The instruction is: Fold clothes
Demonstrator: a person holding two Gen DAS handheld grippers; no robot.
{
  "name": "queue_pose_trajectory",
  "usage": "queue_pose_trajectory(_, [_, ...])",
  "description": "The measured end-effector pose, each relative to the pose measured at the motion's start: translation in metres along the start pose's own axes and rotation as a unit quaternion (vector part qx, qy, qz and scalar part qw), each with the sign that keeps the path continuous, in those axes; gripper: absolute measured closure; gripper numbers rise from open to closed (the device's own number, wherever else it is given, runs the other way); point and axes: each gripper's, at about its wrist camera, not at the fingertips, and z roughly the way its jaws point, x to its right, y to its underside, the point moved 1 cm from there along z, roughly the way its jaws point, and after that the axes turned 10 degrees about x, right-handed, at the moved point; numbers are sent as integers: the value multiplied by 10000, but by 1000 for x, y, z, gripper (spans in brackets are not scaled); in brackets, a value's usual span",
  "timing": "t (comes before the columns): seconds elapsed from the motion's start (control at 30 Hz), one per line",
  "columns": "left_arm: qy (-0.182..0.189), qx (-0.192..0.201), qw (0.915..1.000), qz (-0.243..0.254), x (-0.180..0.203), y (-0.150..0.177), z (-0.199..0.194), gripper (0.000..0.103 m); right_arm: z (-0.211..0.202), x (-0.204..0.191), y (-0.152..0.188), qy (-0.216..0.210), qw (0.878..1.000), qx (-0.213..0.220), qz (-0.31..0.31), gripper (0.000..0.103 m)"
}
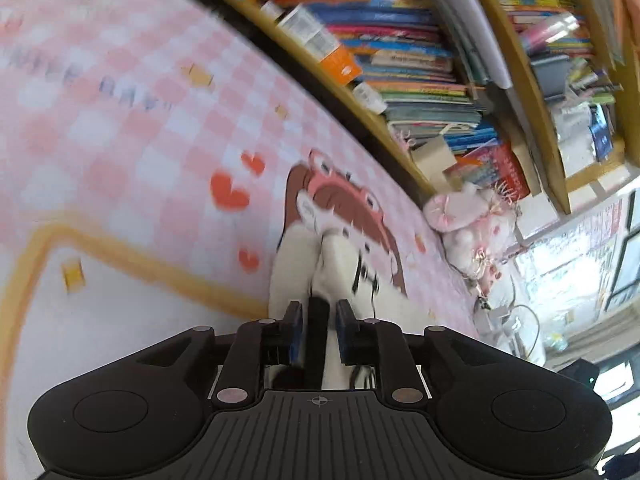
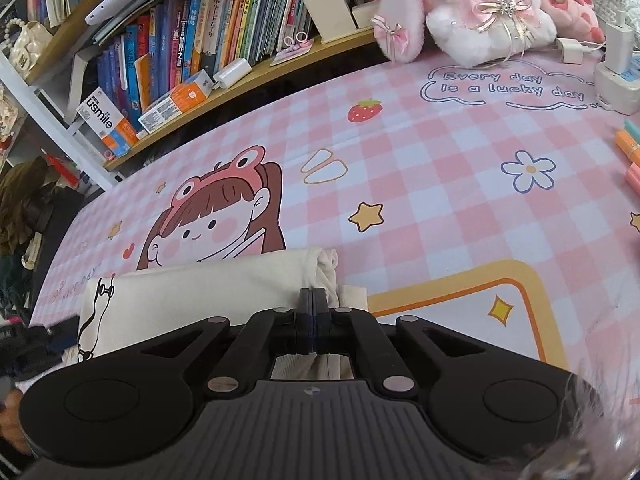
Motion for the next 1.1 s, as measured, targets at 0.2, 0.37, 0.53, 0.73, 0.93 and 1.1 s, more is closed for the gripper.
queue_pose_trajectory(0.2, [278,694,9970,206,25,5,-22,100,1,-3,-3,0,9999,-80,-112,103])
queue_pose_trajectory(0.37, [-290,376,9986,-226,-3,4,-2,99,1,-1,-2,-48,9999,-72,-57,103])
queue_pose_trajectory(0.53, [-666,429,9953,560,19,11,-7,87,1,0,-3,-105,9999,-73,-26,103])
queue_pose_trajectory(0.73, [-860,671,9835,1443,44,22,-36,52,-14,-12,-7,-261,9986,147,-434,79])
queue_pose_trajectory(0.93, [-1278,706,9737,1746,58,33,-50,35,-46,-19,-1,-426,9983,64,-402,53])
queue_pose_trajectory(1.1, [-1488,522,9749,1571,60,45,-54,34,-56,3,17,-230,9977,-454,438,38])
